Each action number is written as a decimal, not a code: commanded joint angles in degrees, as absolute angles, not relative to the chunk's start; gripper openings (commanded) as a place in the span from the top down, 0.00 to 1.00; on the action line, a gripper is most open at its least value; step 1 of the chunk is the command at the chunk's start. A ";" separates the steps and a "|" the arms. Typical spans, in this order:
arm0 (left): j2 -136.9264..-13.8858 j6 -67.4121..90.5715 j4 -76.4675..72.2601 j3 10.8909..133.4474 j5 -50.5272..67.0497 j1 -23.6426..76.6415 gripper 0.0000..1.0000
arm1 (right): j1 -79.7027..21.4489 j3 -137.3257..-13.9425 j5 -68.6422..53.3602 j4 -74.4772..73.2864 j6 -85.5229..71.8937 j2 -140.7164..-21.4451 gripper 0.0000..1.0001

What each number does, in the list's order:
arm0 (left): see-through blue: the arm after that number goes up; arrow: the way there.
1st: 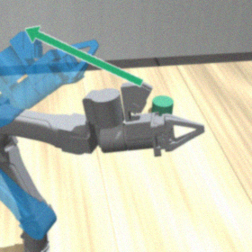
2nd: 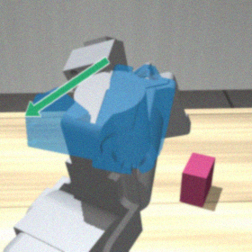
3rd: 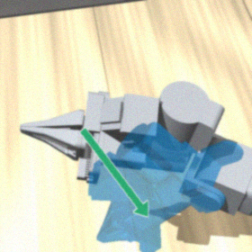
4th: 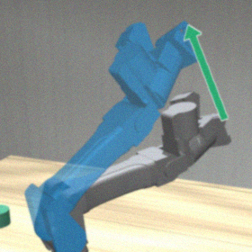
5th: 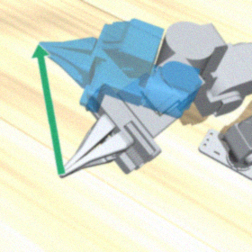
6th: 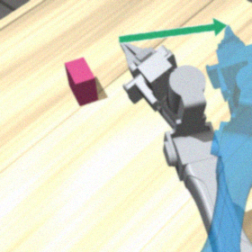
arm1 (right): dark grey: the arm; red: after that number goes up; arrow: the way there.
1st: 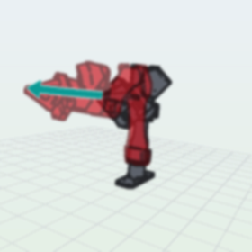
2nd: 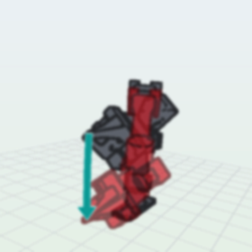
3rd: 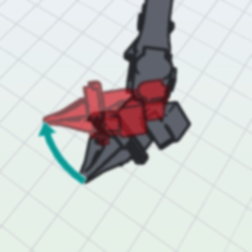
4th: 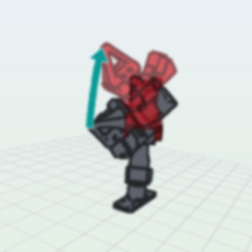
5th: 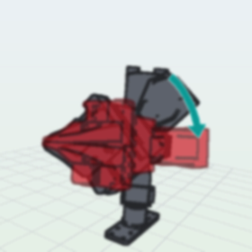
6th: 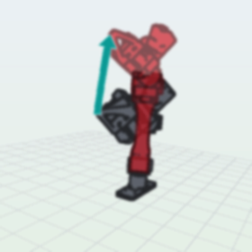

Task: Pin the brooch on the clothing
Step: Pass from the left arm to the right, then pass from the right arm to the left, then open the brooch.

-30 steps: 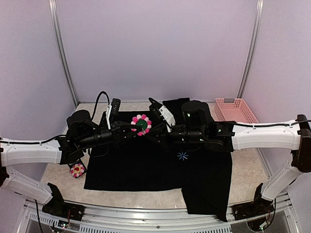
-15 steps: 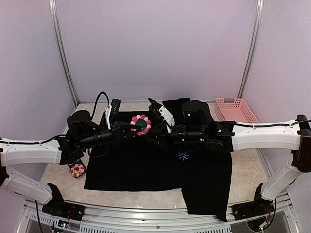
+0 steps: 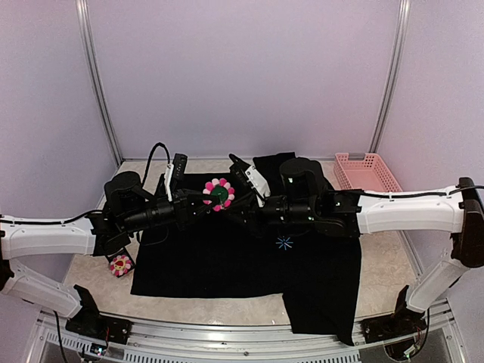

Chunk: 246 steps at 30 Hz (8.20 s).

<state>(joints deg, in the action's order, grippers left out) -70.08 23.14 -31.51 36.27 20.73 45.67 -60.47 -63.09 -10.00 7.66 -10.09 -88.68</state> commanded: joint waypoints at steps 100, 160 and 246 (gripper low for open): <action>-73.01 20.76 -31.11 37.54 22.96 46.41 0.99 | -60.97 -63.23 -7.04 14.34 -7.84 -86.85 1.00; -73.25 11.14 -32.39 40.61 39.04 52.25 1.00 | -52.54 -55.15 -45.29 22.99 -14.28 -85.13 0.63; -70.44 7.87 -28.62 40.14 17.46 54.51 1.00 | -55.06 -54.26 -30.43 31.45 -20.60 -87.24 1.00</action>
